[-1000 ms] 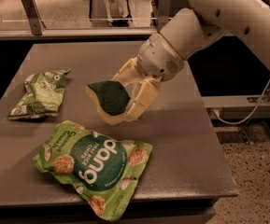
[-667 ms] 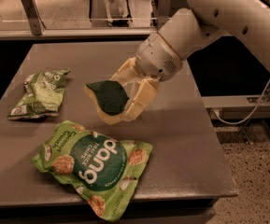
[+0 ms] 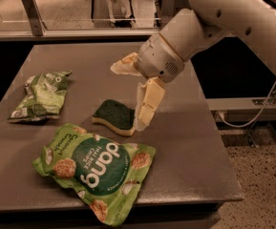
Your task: Move sponge near green rice chip bag
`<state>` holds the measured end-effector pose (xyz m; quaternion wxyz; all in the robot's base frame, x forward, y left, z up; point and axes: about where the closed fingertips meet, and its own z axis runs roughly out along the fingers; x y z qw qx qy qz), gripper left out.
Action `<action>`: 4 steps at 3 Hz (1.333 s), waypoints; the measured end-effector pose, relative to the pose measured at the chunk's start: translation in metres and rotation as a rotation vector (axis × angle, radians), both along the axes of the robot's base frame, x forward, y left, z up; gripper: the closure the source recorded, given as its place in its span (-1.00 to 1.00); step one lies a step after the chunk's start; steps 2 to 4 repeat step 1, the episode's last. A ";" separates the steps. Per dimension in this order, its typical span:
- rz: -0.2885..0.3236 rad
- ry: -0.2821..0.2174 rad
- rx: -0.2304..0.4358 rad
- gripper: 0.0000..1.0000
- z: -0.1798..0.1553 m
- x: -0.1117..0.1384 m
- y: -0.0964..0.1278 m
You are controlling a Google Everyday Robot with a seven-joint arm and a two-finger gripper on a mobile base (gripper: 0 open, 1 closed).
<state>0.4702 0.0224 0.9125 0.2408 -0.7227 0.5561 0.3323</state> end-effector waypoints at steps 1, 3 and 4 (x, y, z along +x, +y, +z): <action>0.000 0.000 0.000 -1.00 0.000 0.000 0.000; 0.000 0.000 0.000 -1.00 0.000 0.000 0.000; 0.000 0.000 0.000 -1.00 0.000 0.000 0.000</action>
Offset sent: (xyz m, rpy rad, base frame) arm 0.0000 0.0000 0.0000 0.0000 0.0000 0.0000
